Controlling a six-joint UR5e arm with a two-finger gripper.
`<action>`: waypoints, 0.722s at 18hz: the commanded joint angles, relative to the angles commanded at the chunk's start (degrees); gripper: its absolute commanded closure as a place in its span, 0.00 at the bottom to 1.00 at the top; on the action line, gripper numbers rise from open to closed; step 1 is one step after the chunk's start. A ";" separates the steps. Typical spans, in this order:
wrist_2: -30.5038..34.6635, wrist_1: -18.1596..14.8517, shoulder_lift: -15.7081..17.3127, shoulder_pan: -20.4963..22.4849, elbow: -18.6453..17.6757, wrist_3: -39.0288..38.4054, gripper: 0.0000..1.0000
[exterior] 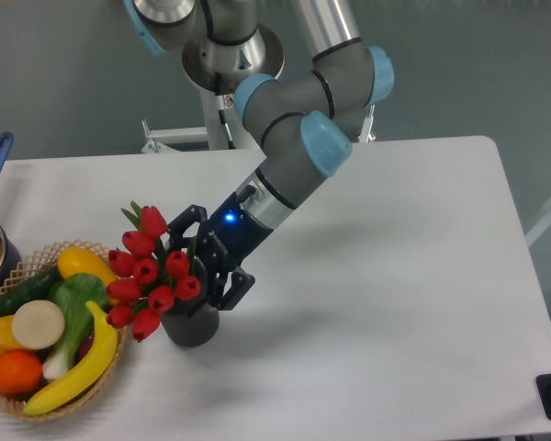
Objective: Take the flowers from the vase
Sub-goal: 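Close the gripper on the tulip stems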
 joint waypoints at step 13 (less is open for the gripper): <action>-0.44 0.09 -0.18 -0.79 -0.35 0.09 0.36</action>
